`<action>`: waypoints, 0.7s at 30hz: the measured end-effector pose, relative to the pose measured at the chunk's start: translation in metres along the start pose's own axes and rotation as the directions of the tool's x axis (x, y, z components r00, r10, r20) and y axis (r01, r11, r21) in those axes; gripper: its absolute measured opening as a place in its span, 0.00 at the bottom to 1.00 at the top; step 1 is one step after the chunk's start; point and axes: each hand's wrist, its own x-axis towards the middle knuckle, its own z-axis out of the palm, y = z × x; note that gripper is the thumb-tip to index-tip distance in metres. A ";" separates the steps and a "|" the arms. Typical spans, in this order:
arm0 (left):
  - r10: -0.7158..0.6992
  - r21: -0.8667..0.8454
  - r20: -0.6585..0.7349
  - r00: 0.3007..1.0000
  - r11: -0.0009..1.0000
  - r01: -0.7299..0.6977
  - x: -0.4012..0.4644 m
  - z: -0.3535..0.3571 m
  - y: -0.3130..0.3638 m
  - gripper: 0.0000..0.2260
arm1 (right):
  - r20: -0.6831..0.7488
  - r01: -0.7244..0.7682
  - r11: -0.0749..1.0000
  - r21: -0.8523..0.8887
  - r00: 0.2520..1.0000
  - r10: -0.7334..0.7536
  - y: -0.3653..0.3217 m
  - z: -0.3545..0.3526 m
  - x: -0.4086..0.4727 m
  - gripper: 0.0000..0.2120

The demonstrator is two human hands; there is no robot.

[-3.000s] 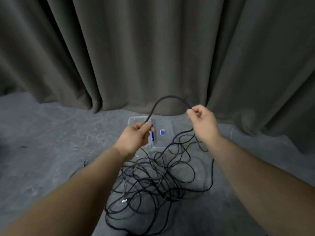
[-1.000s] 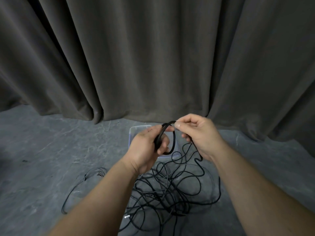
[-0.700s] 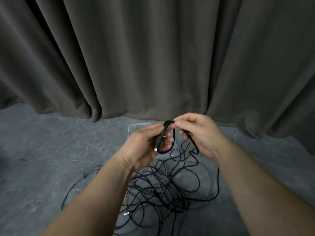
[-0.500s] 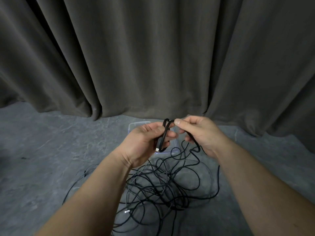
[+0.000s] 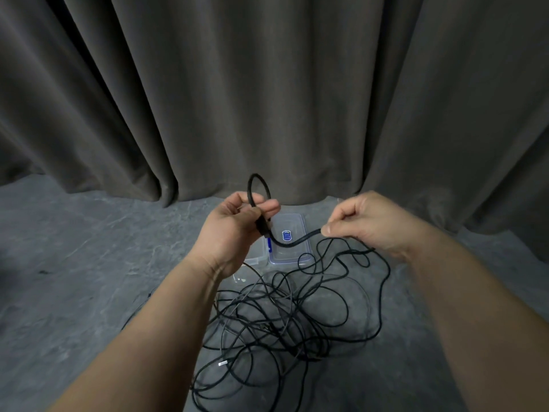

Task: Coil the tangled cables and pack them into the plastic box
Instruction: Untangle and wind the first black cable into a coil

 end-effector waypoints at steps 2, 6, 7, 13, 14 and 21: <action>0.004 0.003 0.014 1.000 1.000 -0.004 0.000 0.001 0.000 0.13 | 0.002 -0.004 1.000 -0.002 1.000 0.004 0.000 0.002 0.001 0.06; -0.010 0.140 0.113 0.993 0.990 -0.006 -0.005 0.008 -0.009 0.12 | 0.007 0.032 0.987 0.158 0.999 -0.033 -0.001 0.012 0.005 0.06; -0.021 0.138 0.136 0.991 0.990 0.002 -0.005 0.010 -0.011 0.12 | -0.005 0.049 0.980 0.191 0.999 -0.049 -0.002 0.015 0.005 0.07; -0.086 0.092 0.137 0.987 0.993 0.073 -0.009 0.024 -0.020 0.13 | -0.108 0.188 0.927 0.326 0.981 -0.161 -0.001 0.034 0.010 0.07; -0.079 0.070 0.120 0.990 0.995 0.071 -0.009 0.025 -0.021 0.13 | -0.112 0.195 0.925 0.325 0.979 -0.167 0.000 0.036 0.011 0.07; -0.085 -0.093 0.057 0.995 0.992 0.090 -0.004 0.030 -0.026 0.11 | -0.072 0.191 0.881 0.432 0.981 -0.178 -0.007 0.042 0.014 0.07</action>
